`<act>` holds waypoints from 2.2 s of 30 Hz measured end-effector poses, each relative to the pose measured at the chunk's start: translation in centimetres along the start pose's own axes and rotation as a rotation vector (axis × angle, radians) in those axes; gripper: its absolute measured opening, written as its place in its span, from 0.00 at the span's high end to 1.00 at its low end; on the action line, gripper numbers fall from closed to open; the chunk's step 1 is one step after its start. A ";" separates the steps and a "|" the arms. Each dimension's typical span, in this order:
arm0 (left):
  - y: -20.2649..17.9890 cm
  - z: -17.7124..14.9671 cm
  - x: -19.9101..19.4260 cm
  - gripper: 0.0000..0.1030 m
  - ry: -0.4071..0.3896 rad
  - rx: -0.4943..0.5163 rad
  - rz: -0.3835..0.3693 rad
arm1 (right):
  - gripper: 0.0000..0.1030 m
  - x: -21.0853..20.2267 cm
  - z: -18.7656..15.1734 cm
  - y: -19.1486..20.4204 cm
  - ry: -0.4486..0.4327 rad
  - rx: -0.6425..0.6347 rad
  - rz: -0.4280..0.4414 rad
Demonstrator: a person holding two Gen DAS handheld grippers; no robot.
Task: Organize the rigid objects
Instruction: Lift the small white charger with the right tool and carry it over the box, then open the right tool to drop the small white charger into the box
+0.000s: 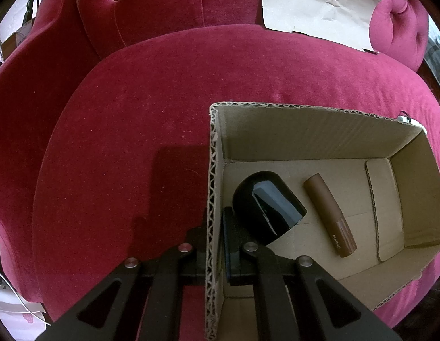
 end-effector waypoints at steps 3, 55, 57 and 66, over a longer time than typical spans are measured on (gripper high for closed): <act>0.0 0.0 0.0 0.95 -0.001 -0.001 0.002 | 0.51 -0.2 0.7 1.1 -0.015 -0.007 0.017; -0.3 0.2 0.0 0.94 -0.004 0.000 -0.003 | 0.51 6.6 0.7 13.4 0.085 -0.111 0.121; -0.3 0.2 0.0 0.94 -0.004 0.000 -0.003 | 0.51 6.5 0.7 13.5 0.078 -0.120 0.121; -0.2 0.1 0.1 0.94 -0.005 -0.001 -0.005 | 0.22 5.6 0.9 13.2 0.034 -0.135 0.081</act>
Point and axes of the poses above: each gripper's, at about its wrist camera, not at the fingertips, and x roughly the way its jaws point, y to its left, z to its top, the point moved 9 cm from there along x, roughly the way its jaws point, and after that the axes turned 3 degrees about -z, right-handed, at the moved point
